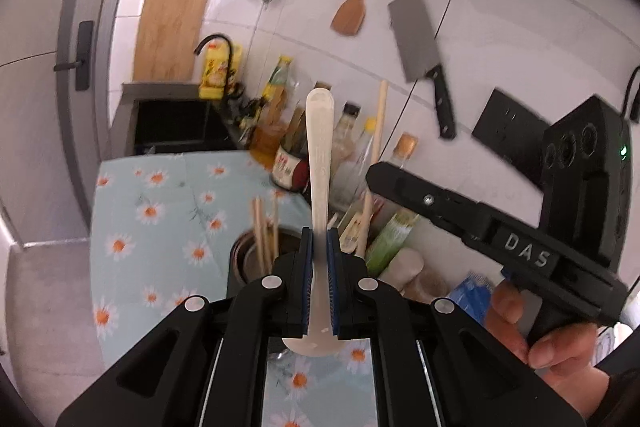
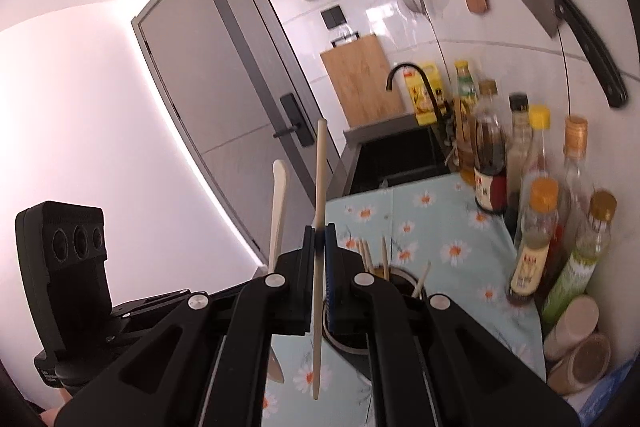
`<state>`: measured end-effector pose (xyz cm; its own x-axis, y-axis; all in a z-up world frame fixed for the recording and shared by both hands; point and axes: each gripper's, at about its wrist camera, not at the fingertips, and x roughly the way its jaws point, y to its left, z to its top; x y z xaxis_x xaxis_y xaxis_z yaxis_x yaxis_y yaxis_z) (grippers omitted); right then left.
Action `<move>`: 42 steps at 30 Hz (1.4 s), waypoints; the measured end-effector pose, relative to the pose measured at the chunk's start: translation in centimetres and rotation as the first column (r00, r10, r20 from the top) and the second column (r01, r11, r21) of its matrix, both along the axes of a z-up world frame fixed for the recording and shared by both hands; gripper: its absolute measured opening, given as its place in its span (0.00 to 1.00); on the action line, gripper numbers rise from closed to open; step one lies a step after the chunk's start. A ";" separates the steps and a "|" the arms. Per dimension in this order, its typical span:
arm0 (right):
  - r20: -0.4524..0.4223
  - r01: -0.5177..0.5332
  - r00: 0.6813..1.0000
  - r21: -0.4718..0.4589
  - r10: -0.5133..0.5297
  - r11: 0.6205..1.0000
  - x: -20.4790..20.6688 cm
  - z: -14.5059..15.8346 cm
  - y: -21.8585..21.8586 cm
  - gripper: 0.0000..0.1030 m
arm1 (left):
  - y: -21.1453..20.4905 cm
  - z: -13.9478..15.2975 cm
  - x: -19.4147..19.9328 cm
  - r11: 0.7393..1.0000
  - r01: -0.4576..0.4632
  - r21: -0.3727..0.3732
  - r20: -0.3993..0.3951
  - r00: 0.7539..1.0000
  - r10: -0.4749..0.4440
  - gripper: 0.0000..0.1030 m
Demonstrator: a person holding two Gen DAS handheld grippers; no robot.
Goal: Organize utensils
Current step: 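Lower both items into the black holder and open both tools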
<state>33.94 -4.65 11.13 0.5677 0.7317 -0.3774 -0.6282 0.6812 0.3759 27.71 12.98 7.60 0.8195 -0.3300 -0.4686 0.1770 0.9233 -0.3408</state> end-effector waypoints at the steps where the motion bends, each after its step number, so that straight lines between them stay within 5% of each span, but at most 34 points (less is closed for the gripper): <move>1: 0.002 0.007 1.000 -0.001 -0.007 1.000 0.2 0.2 0.1 0.06 | 0.3 0.2 0.3 1.000 -0.001 -0.011 0.008 1.000 0.001 0.06; 11: 0.093 0.089 0.991 0.045 -0.093 0.995 2.7 1.1 0.0 0.06 | 1.6 0.9 2.8 0.999 -0.008 -0.053 0.120 0.993 0.015 0.06; 21: 0.178 0.109 0.978 0.020 -0.111 0.994 3.3 -2.6 1.0 0.06 | 1.4 -3.1 4.3 0.998 -0.017 -0.062 0.142 0.990 0.026 0.06; 32: 0.114 0.099 0.989 -0.002 -0.098 0.995 3.9 -6.0 1.5 0.06 | 1.4 -7.4 5.4 0.996 -0.013 -0.087 0.059 0.998 0.019 0.07; 33: 0.107 0.094 0.990 -0.009 -0.092 0.996 3.9 -6.1 1.5 0.15 | 1.4 -7.6 5.4 0.995 -0.003 -0.097 0.047 0.999 0.008 0.09; 42: 0.073 0.122 0.990 0.009 -0.122 0.992 3.4 -5.5 -0.1 0.19 | 2.0 -7.2 3.8 0.994 -0.040 -0.100 0.049 0.998 0.045 0.16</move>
